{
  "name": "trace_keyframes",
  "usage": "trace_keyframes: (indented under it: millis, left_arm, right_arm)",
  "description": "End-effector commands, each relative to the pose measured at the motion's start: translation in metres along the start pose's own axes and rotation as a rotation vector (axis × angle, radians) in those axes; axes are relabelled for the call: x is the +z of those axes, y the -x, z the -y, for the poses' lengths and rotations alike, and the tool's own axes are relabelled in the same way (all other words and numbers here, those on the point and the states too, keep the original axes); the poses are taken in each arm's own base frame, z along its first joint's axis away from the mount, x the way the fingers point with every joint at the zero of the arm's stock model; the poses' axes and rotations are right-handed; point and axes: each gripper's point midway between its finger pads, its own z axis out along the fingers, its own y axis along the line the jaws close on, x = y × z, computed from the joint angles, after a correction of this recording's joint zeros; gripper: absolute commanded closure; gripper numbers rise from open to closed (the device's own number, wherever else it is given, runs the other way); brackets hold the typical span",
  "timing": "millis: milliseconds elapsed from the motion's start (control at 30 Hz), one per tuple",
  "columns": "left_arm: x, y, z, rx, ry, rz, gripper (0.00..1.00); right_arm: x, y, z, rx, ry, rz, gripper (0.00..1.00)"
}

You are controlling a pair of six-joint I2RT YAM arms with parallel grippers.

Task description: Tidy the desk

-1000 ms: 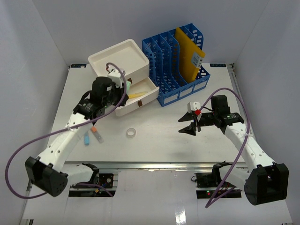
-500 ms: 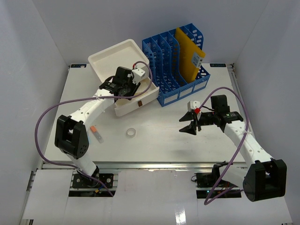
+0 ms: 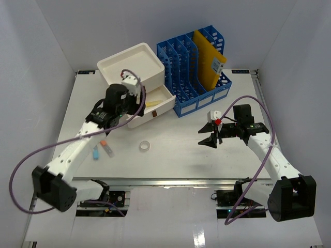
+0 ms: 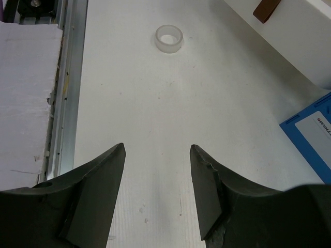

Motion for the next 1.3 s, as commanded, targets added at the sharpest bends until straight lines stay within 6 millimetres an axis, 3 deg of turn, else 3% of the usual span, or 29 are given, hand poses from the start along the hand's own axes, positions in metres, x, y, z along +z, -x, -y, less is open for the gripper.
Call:
trace_keyframes:
  millis: [0, 67, 167, 267, 400, 800, 1067, 1267]
  left_arm:
    - [-0.064, -0.060, -0.019, -0.509, 0.163, 0.005, 0.10]
    - [-0.074, -0.107, -0.027, -0.642, 0.246, -0.055, 0.11]
    - [-0.083, -0.161, -0.035, -0.814, 0.378, -0.138, 0.13]
    - [-0.085, -0.191, -0.042, -0.860, 0.483, -0.206, 0.15]
    - [-0.082, -0.216, -0.059, -0.878, 0.676, -0.318, 0.16]
    - [-0.049, -0.248, -0.106, -0.878, 0.757, -0.397, 0.17]
    - [-0.025, -0.248, -0.126, -0.850, 0.757, -0.437, 0.26]
    - [-0.021, -0.249, -0.135, -0.828, 0.766, -0.458, 0.31]
  right_arm:
    - [-0.002, 0.003, -0.002, 0.010, 0.002, 0.010, 0.41]
    - [-0.003, 0.004, -0.001, 0.010, -0.003, 0.011, 0.40]
    - [-0.004, 0.005, 0.000, 0.009, -0.011, 0.015, 0.40]
    - [-0.005, 0.006, 0.000, 0.007, -0.015, 0.019, 0.40]
    - [-0.007, 0.007, 0.000, 0.006, -0.021, 0.023, 0.40]
    - [-0.012, 0.010, 0.001, 0.010, -0.031, 0.039, 0.40]
    - [-0.015, 0.010, 0.002, 0.023, -0.032, 0.048, 0.40]
    - [-0.017, 0.011, 0.003, 0.027, -0.034, 0.054, 0.40]
